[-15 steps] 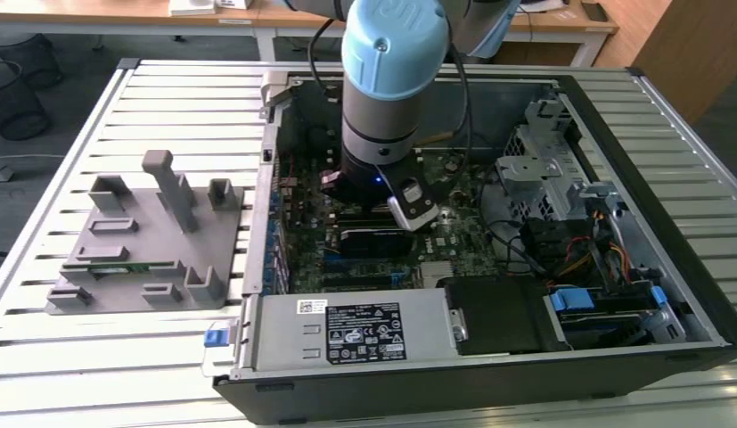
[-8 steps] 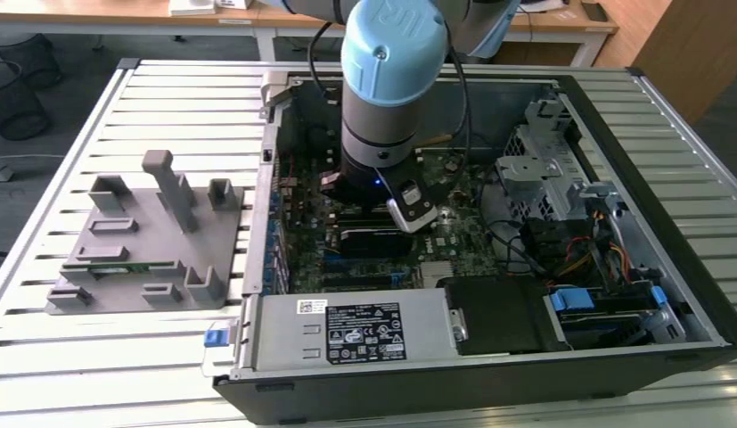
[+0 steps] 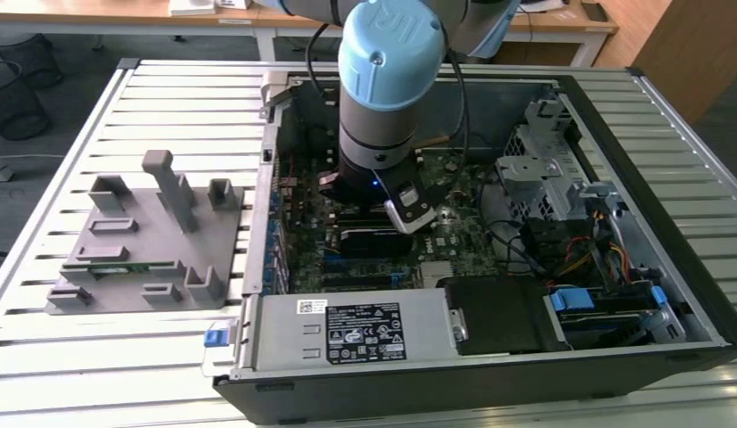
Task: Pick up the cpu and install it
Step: 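Install the second cpu locking lever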
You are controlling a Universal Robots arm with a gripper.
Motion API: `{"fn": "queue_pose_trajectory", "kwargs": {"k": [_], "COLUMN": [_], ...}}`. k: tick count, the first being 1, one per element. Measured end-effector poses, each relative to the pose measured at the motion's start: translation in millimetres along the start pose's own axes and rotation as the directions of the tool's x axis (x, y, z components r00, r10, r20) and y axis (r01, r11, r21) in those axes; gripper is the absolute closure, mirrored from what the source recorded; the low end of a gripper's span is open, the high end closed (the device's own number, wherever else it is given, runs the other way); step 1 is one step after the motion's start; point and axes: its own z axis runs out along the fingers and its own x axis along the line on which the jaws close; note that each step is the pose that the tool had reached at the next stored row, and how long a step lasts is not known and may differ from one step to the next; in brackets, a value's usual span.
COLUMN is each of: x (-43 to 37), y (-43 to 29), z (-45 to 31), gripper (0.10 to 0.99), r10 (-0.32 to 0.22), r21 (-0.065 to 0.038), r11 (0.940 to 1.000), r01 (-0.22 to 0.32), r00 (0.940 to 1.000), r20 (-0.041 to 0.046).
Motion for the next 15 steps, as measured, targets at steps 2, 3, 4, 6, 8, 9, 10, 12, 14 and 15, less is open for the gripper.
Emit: {"fn": "queue_pose_trajectory", "kwargs": {"k": [2,3,4,6,8,9,10,12,14,15], "x": [0.0,0.0,0.1,0.2,0.4,0.6,0.9,2.3,3.9,4.6], "y": [-0.5,-0.8,-1.0,-1.1,-1.3,-1.3,-1.4,-1.6,-1.8,-1.9], "z": [-0.1,-0.1,-0.2,0.0,0.3,0.6,0.9,1.7,2.5,2.9], "gripper": [0.980,0.980,0.980,0.980,0.980,0.980,0.980,0.980,0.980,0.980], "r10": [0.000,0.000,0.000,0.000,0.000,0.000,0.000,0.000,0.000,0.000], "r21": [-0.004,-0.007,-0.010,-0.015,-0.020,-0.022,-0.023,-0.023,-0.023,-0.023], "r11": [1.0000,1.0000,1.0000,0.9999,0.9998,0.9998,0.9997,0.9997,0.9997,0.9997], "r01": [0.000,0.000,0.000,0.000,0.000,0.000,0.000,0.000,0.000,0.000], "r00": [1.0000,1.0000,1.0000,1.0000,1.0000,1.0000,1.0000,1.0000,1.0000,1.0000], "r20": [0.0001,0.0002,0.0002,0.0002,0.0002,0.0003,0.0004,0.0003,0.0004,0.0004]}}
